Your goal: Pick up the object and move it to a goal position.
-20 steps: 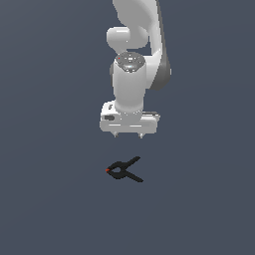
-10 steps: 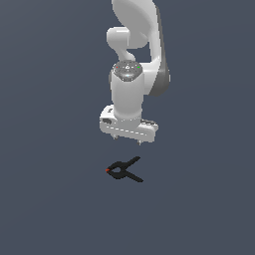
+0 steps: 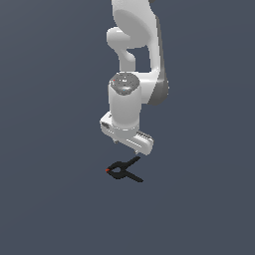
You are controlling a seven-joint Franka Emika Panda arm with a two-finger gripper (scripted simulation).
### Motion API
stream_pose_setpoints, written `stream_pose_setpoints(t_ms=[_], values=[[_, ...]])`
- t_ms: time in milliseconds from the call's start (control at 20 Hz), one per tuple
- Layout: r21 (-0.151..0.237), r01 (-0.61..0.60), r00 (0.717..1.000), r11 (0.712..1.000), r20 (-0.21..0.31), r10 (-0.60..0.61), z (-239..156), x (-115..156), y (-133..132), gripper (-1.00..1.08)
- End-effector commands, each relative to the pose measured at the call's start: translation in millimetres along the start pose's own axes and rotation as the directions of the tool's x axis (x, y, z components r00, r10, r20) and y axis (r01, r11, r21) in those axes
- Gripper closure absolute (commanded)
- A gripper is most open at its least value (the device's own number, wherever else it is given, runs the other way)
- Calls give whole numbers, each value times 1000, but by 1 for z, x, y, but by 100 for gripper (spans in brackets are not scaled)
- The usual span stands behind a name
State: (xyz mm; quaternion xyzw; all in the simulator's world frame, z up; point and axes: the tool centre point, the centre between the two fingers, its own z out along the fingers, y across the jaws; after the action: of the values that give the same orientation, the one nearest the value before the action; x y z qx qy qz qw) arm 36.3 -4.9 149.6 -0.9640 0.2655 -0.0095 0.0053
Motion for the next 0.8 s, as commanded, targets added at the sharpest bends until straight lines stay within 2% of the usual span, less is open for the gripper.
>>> stream_pose_setpoints(t_ms=[0,350,550,750], values=[[0,-75,997,997,3,75,6,4,-1,-92],[-3,-275,961,961,8,275,22,15,-4,-92],[-7,-384,923,923,10,384,31,20,-5,-92],[-10,-487,874,874,10,487,40,26,-6,-92]])
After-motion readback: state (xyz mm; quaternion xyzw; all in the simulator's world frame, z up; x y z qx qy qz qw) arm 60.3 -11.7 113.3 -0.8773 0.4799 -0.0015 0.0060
